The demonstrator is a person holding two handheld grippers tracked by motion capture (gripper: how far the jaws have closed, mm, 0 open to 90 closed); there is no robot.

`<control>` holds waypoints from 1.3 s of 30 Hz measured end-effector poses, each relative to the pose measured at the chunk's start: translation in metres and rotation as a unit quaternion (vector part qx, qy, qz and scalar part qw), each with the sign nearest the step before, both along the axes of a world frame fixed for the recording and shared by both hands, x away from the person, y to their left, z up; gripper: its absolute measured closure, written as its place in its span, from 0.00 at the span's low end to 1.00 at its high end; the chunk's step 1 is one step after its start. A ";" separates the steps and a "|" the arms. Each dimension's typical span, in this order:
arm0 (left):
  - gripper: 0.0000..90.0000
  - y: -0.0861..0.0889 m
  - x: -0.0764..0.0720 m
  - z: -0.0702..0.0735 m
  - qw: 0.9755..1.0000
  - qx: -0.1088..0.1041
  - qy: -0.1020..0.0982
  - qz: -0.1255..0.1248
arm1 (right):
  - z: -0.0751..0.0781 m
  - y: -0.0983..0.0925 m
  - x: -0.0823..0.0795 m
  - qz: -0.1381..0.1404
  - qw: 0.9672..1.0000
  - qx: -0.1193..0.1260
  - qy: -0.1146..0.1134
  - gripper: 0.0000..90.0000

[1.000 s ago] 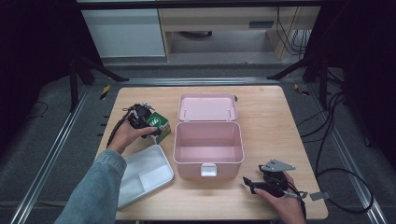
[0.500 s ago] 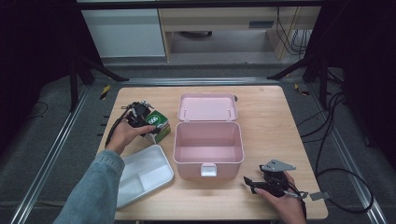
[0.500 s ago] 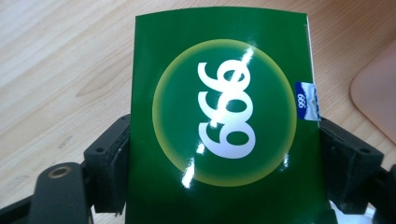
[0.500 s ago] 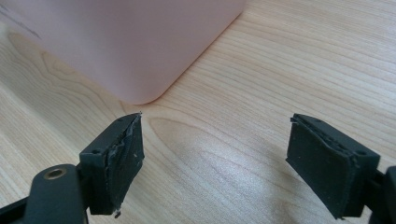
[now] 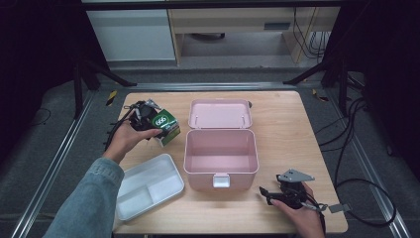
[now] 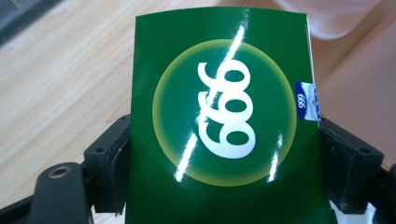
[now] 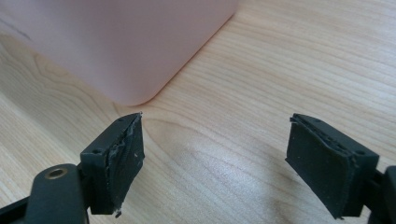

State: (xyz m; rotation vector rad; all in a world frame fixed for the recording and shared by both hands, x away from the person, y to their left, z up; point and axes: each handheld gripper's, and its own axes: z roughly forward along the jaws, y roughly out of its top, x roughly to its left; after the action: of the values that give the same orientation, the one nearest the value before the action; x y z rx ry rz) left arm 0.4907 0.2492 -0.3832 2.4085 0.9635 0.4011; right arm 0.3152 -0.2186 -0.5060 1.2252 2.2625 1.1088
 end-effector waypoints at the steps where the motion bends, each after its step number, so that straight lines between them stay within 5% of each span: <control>1: 0.20 -0.001 -0.001 0.004 1.000 0.001 -0.002 0.000 | 0.001 0.000 0.000 -0.002 1.000 0.001 -0.001 0.21; 17: 0.20 0.002 -0.034 0.069 0.998 0.021 -0.044 -0.030 | 0.005 0.002 -0.003 -0.002 1.000 -0.001 -0.011 0.23; 22: 0.20 -0.001 -0.041 0.088 0.997 0.008 -0.051 -0.051 | 0.004 0.002 -0.001 -0.002 1.000 -0.002 -0.012 0.23; 29: 0.20 -0.019 -0.046 0.105 0.994 0.000 -0.052 -0.092 | 0.004 0.001 -0.002 -0.003 1.000 0.004 -0.009 0.23; 39: 0.20 -0.058 -0.053 0.110 0.988 -0.008 -0.045 -0.149 | 0.004 -0.002 -0.004 -0.006 1.000 0.010 -0.011 0.23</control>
State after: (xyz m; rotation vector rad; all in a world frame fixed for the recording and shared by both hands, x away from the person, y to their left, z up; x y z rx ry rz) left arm 0.4381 0.1909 -0.2727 2.4469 0.5520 0.3862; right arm 0.3114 -0.2208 -0.5020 1.2275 2.2299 1.1374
